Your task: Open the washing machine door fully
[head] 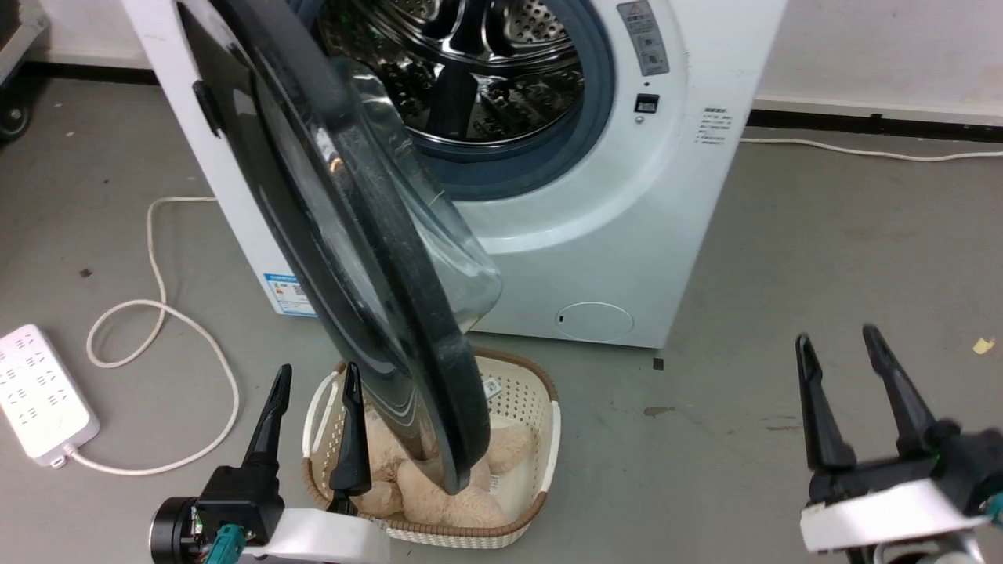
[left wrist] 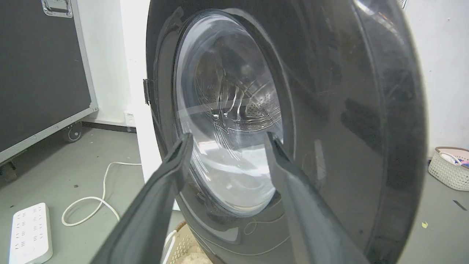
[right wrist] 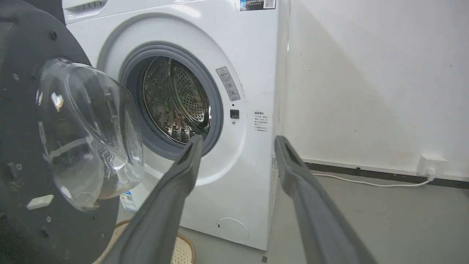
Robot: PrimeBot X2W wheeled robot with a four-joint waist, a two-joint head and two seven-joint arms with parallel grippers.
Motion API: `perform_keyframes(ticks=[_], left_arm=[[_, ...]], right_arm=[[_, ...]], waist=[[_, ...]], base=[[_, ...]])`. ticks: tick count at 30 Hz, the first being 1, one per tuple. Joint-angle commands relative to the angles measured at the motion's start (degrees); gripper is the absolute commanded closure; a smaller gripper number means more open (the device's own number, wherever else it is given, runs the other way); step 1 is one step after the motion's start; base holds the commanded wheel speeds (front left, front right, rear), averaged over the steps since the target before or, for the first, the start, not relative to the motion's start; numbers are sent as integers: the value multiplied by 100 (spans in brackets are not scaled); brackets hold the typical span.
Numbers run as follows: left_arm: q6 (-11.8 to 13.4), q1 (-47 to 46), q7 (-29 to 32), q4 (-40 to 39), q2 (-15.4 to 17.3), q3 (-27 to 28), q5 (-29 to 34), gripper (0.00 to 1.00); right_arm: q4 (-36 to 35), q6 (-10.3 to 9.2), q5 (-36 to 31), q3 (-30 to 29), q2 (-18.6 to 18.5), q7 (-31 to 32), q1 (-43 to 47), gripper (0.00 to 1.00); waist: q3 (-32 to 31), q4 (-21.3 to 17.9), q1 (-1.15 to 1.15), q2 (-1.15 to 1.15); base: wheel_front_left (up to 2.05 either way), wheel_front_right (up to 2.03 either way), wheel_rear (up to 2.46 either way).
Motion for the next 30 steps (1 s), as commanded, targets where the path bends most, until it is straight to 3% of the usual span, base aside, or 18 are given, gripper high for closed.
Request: perform_keyframes(ticks=[1, 9, 19, 21, 22, 23, 24, 30], left_arm=[[-32, 101, -32, 12, 7, 18, 32, 0], [-55, 102, -32, 28, 7, -50, 36, 0], [-1, 106, -32, 62, 7, -71, 67, 0], [-2, 108, -32, 59, 7, -74, 91, 13], [1, 114, -32, 58, 7, -81, 96, 38], [-1, 123, -32, 55, 7, -85, 93, 75], [-15, 133, -32, 59, 7, -91, 86, 100], [-46, 121, -32, -8, 7, -26, 76, 100]], right_arm=[[-32, 5, -133, -60, 54, -44, 92, 0], [-35, 5, -821, -291, 353, -95, 396, 0], [-224, 5, -523, -276, 374, -98, 369, 0], [-225, 5, -503, -256, 374, -98, 363, 0], [-228, 5, -493, -248, 374, -98, 360, 0], [-235, 5, -474, -247, 374, -98, 359, 0], [-244, 5, -458, -249, 374, -98, 361, 0], [-245, 5, -424, -250, 375, -98, 364, 0]], waist=[[-3, -29, 0, 0], [13, -90, 0, 0], [-16, -122, 0, 0], [-23, -128, 0, 0], [-33, -129, 0, 0], [-38, -131, 0, 0], [-38, -131, 0, 0], [-72, -130, 0, 0]], base=[[0, 0, 0], [0, 0, 0], [0, 0, 0], [0, 0, 0], [0, 0, 0], [0, 0, 0], [0, 0, 0], [0, 0, 0]])
